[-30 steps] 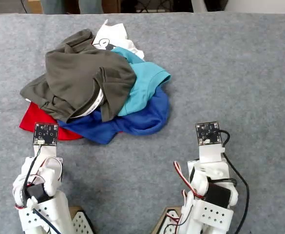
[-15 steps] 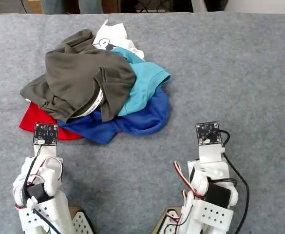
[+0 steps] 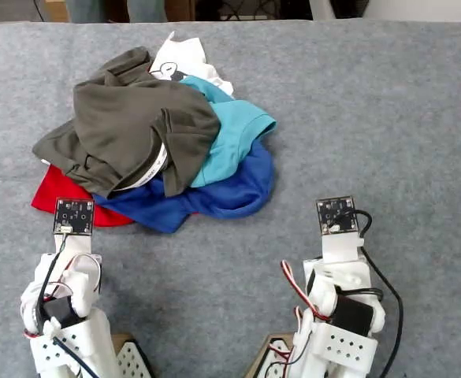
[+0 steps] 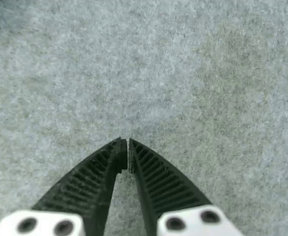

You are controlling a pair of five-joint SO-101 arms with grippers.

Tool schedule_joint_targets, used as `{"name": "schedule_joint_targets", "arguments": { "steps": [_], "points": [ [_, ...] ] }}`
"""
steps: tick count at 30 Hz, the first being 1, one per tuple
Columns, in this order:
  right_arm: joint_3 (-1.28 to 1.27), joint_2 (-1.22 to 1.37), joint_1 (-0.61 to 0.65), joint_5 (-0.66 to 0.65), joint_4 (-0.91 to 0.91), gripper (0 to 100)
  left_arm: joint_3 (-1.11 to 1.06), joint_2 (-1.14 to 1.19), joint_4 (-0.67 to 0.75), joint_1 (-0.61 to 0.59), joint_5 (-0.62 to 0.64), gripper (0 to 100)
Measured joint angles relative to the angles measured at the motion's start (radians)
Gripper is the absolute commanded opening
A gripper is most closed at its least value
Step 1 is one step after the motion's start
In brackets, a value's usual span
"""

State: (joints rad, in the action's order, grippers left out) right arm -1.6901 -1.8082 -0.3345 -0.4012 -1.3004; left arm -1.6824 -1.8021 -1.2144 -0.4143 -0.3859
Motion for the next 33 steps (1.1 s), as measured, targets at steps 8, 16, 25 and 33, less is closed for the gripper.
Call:
{"name": "schedule_joint_targets", "arguments": {
  "steps": [8,16,25,33],
  "points": [
    [0.0,0.0,0.0,0.0,0.0,1.5,0.0,0.0,0.0,0.0,0.0,3],
    [0.0,0.0,0.0,0.0,0.0,1.5,0.0,0.0,0.0,0.0,0.0,3],
    [0.0,0.0,0.011,0.0,0.0,1.5,0.0,0.0,0.0,0.0,0.0,3],
    [0.012,0.0,0.138,0.0,0.063,1.5,0.0,0.0,0.0,0.0,0.0,3]
  ]
}}
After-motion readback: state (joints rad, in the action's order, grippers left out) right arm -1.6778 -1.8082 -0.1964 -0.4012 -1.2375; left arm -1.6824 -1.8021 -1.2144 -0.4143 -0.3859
